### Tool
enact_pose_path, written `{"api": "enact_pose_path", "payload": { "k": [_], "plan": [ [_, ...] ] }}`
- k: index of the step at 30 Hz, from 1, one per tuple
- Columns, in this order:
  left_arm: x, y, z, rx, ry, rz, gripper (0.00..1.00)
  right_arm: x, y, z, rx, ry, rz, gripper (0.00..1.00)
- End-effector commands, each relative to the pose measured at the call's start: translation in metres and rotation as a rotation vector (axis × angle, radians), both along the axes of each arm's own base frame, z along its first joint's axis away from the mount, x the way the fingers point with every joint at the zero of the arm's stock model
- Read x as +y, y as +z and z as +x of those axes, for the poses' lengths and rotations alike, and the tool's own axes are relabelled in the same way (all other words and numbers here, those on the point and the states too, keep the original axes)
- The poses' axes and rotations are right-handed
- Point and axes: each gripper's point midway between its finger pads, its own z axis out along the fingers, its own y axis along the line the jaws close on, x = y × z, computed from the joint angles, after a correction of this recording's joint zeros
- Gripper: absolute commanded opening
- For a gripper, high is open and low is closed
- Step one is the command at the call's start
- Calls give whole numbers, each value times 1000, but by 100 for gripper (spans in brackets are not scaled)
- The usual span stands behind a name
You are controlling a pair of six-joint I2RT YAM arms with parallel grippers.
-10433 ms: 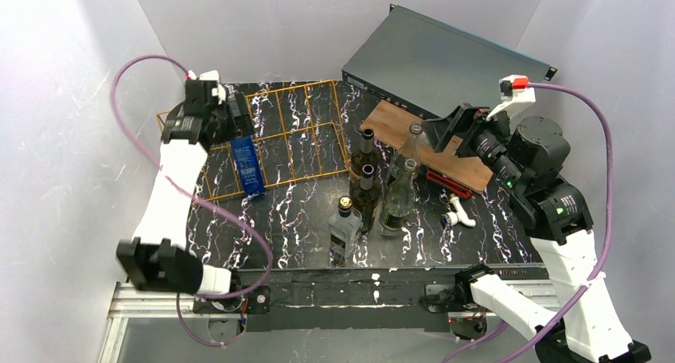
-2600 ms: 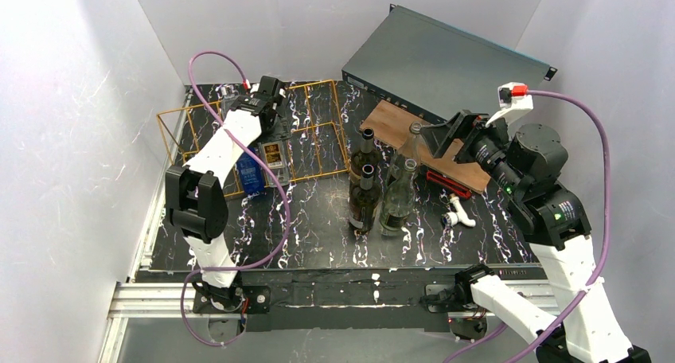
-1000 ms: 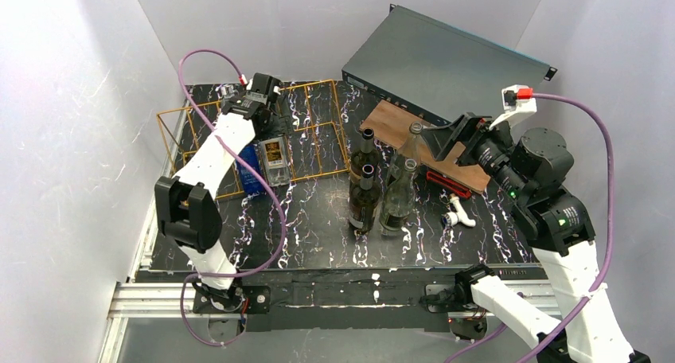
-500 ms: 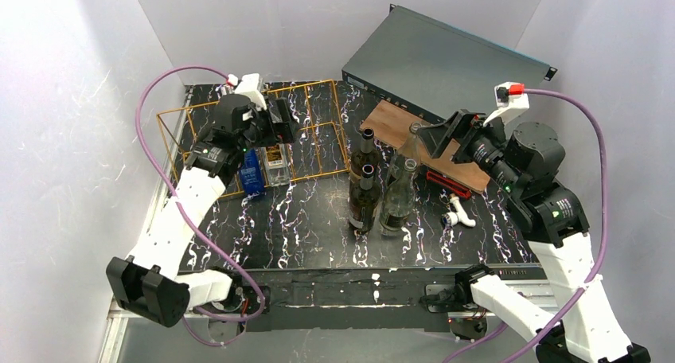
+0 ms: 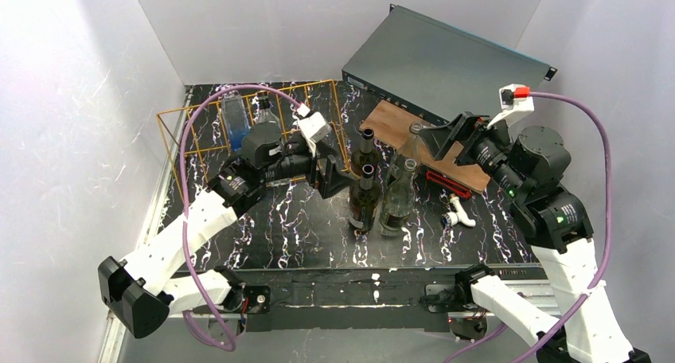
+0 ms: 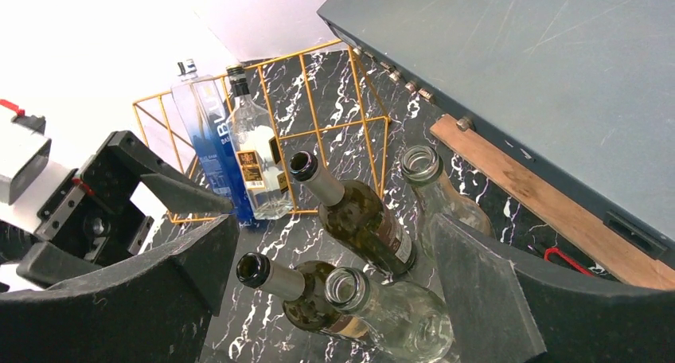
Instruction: Put the wine bottle on the wine rack
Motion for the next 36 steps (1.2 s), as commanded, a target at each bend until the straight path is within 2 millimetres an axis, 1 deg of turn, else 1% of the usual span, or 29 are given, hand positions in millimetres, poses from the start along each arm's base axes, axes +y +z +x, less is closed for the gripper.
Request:
{"api": "enact_pose_path", "payload": {
  "k": [1,3,5,9,14,17,23,26,32,36],
  "plan": [
    [-10,-12,-20,-102,-166,51,98,-6,21,-9,-69,-9,20,100],
    [-14,-15,-18,-89,-155,39,98,-7,21,-11,-74,-9,18,100],
    [-20,-14,-17,-94,-163,6,98,-8,21,-11,-76,-9,15,100],
    [-31,-20,-25,-92,-186,12,98,-8,23,-11,-75,-10,10,100],
    [-42,-29,-28,-79,-149,30,90,-8,22,-10,-73,-9,9,100],
    [-44,-29,-27,-67,-126,13,85,-7,21,-8,-70,-11,8,100],
    [-42,-32,-15,-68,-45,2,77,-5,21,-7,-68,-5,9,100],
    [-42,-33,-13,-73,-24,-2,73,-5,22,-7,-70,-5,9,100],
    [-46,-36,-16,-72,-26,-14,69,-5,19,-6,-67,-6,7,100],
    [-51,-39,-19,-66,-33,-17,69,-5,17,-6,-67,-5,6,100]
  ]
}}
